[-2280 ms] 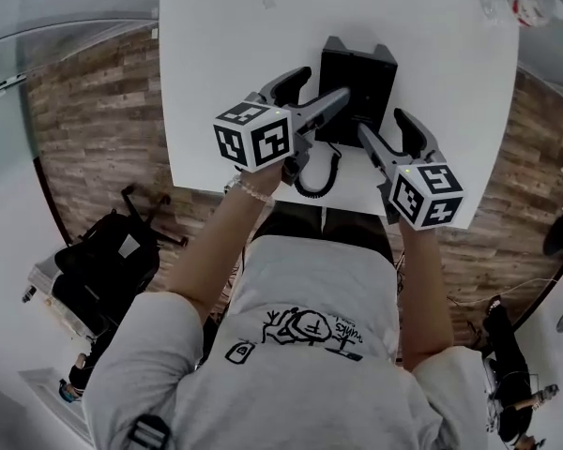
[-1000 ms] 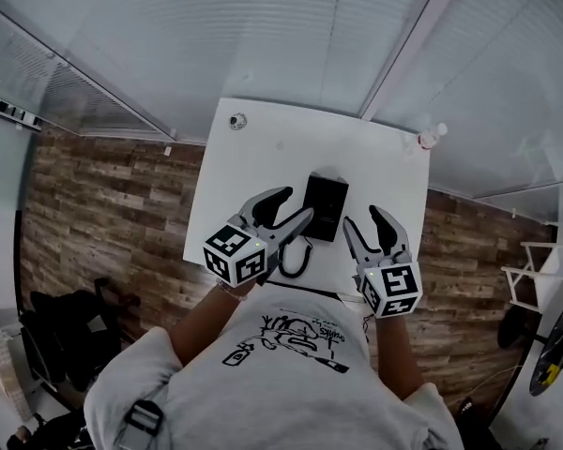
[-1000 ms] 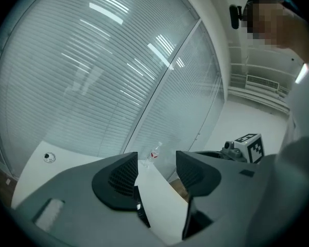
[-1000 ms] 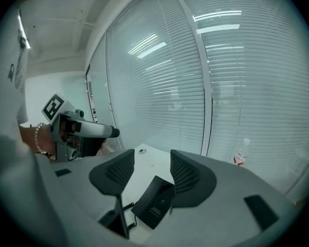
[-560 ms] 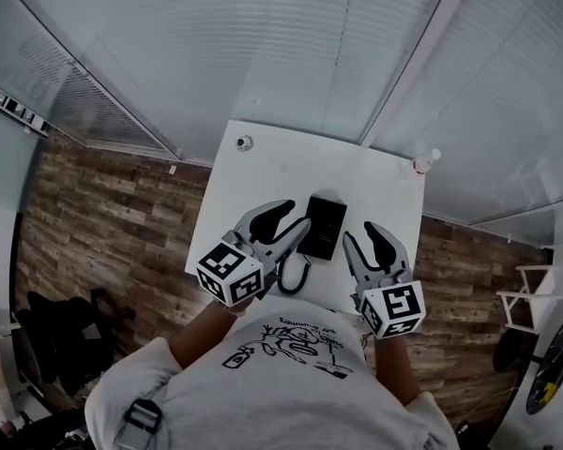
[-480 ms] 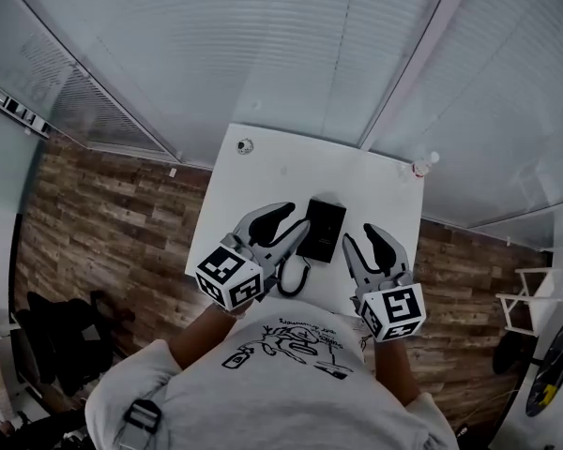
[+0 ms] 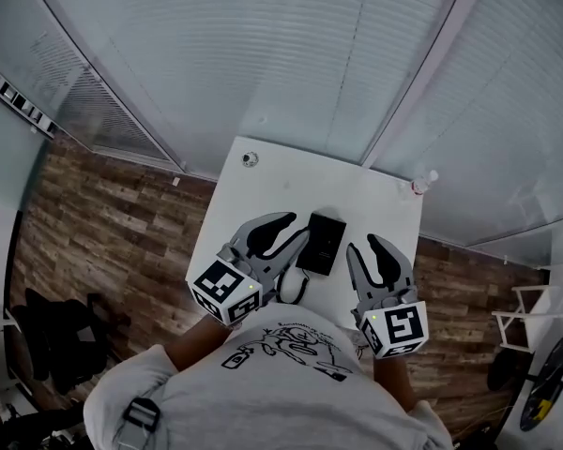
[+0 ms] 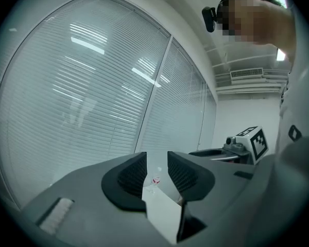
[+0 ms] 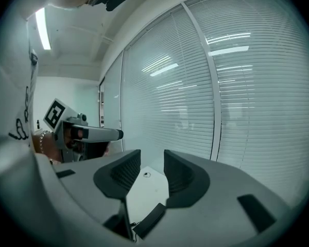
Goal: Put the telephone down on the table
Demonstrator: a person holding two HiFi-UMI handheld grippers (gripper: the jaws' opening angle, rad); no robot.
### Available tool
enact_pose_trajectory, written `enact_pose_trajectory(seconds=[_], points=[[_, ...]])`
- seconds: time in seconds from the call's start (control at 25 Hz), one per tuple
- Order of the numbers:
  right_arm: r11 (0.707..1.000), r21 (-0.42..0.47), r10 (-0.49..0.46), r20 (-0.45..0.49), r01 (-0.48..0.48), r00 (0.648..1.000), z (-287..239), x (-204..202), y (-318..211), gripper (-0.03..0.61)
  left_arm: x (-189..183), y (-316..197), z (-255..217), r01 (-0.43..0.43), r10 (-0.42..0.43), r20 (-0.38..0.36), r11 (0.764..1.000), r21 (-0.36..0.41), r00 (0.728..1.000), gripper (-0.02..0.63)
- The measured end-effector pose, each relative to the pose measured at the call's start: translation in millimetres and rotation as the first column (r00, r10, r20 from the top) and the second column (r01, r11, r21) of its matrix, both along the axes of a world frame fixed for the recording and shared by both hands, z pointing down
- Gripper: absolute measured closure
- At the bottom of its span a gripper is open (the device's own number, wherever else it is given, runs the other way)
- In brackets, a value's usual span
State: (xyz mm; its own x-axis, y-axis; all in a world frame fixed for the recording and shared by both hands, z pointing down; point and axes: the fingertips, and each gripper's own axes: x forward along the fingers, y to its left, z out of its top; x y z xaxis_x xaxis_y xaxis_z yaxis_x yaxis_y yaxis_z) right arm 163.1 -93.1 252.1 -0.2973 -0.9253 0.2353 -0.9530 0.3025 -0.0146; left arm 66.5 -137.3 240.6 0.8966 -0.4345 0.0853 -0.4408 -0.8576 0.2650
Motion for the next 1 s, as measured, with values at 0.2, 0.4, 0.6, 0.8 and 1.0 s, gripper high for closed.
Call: enact_pose_trajectory(seconds=[0.2,0.4,0.6,0.8,1.0], points=[[1.000,0.008,-0.003,-0.006,0.003,1.000,-6.4,-2.8,-1.5,0.457,-1.0,-0.5,-1.1,-0.002,0.002,0.002,1.000,0.002,1.000,0.489],[1.000,0.004,0.007,0.005,-0.007,1.000,-8.2,0.5,-4.6,0.459,1.9,-2.8,-0.4,-0.012,0.012,0.002,1.000,-0.003,1.000,0.489],[1.000,0.008,0.006,0.011,-0.006,1.000,-9.8,0.0,-6.3,0.459,2.2,-3.9,-2.8,-0.018,0.018,0.002,1.000,-0.005,1.000,0.489],[1.000,-0.004,0.010,0.012,-0.010,1.000,-8.7,-0.7,-4.9,0.459,-1.0,-4.6,-2.2,-0.008,0.008,0.001,1.000,-0.001,1.000,0.489],[1.000,0.011,0.007,0.017,-0.007,1.000,-9.0,1.2,-6.7,0.459,1.8,-5.1,0.7,-0.007,0.007,0.003,1.000,-0.002,1.000,0.489]])
